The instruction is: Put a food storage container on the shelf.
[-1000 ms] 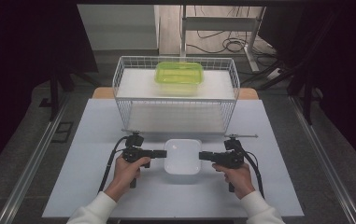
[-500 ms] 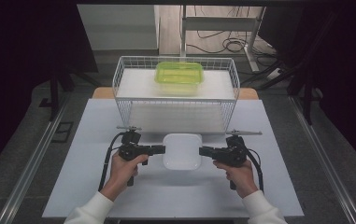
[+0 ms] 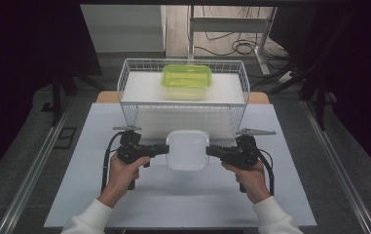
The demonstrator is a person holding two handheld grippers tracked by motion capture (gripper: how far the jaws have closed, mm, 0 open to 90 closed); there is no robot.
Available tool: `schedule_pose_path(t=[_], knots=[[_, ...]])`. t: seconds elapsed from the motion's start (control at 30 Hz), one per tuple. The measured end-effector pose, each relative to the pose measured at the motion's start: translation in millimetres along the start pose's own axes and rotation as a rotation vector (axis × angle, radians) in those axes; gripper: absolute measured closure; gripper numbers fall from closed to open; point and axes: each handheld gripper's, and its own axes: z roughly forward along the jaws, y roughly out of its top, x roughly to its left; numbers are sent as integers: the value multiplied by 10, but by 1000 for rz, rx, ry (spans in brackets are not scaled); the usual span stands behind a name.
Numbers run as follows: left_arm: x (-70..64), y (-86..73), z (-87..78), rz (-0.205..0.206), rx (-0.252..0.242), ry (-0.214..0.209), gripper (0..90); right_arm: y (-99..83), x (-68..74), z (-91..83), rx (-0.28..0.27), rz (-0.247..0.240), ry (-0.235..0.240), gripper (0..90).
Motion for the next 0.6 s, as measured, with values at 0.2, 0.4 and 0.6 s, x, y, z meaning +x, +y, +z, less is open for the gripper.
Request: schedule_pose_path(t=[0.2, 0.4, 0.6], knots=[[-43, 110, -120, 17, -25, 9, 784, 140, 109, -6, -17, -37, -3, 765], [-132, 240, -227, 37, -54, -2, 784, 302, 221, -77, -38, -73, -3, 765], [-221, 401, -309, 71, -73, 8, 783, 475, 318, -157, -63, -105, -8, 765]])
